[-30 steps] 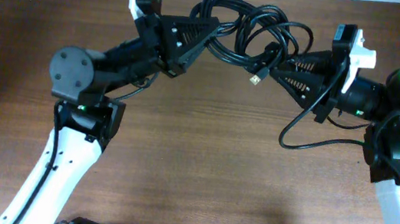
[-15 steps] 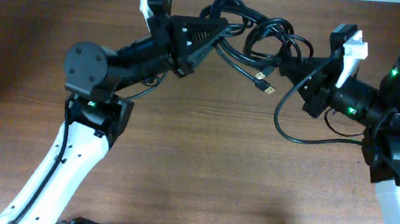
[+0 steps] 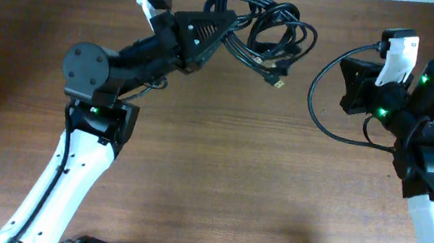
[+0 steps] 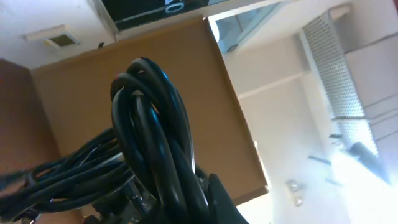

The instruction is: Untangle cables

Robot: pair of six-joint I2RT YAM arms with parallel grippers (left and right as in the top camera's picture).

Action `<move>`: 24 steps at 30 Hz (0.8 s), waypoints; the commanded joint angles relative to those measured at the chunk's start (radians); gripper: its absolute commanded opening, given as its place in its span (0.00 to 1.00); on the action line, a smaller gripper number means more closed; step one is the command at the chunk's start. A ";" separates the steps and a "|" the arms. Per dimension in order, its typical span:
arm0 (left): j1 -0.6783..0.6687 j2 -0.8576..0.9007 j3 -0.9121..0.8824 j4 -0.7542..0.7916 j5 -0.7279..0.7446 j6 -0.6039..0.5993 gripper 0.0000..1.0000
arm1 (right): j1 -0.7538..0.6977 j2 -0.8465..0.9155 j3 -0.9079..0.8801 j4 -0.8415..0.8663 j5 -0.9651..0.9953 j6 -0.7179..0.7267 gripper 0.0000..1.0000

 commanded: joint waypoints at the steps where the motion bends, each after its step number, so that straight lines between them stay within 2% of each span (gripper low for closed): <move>1: 0.003 -0.021 0.024 0.013 0.038 0.237 0.00 | -0.002 -0.031 -0.001 0.003 -0.120 0.008 0.05; 2: 0.003 -0.021 0.024 0.013 0.061 0.330 0.00 | -0.002 -0.042 -0.001 0.004 -0.165 0.008 0.11; 7: 0.003 -0.021 0.024 0.013 0.218 0.588 0.00 | -0.002 -0.105 -0.001 0.016 -0.272 0.008 0.62; 10: 0.003 -0.021 0.024 0.013 0.284 0.612 0.00 | -0.002 -0.145 -0.001 0.041 -0.290 0.004 0.80; 12: 0.003 -0.021 0.024 0.013 0.308 0.612 0.00 | -0.002 -0.163 -0.001 0.045 -0.290 -0.019 0.84; 16: 0.003 -0.021 0.024 0.013 0.360 0.612 0.00 | -0.002 -0.181 -0.001 0.060 -0.298 -0.040 0.84; 20: 0.003 -0.021 0.024 0.014 0.363 0.612 0.00 | -0.002 -0.181 -0.001 0.102 -0.458 -0.037 0.84; 24: 0.003 -0.021 0.024 0.014 0.363 0.652 0.00 | -0.002 -0.181 -0.001 0.108 -0.515 -0.037 0.85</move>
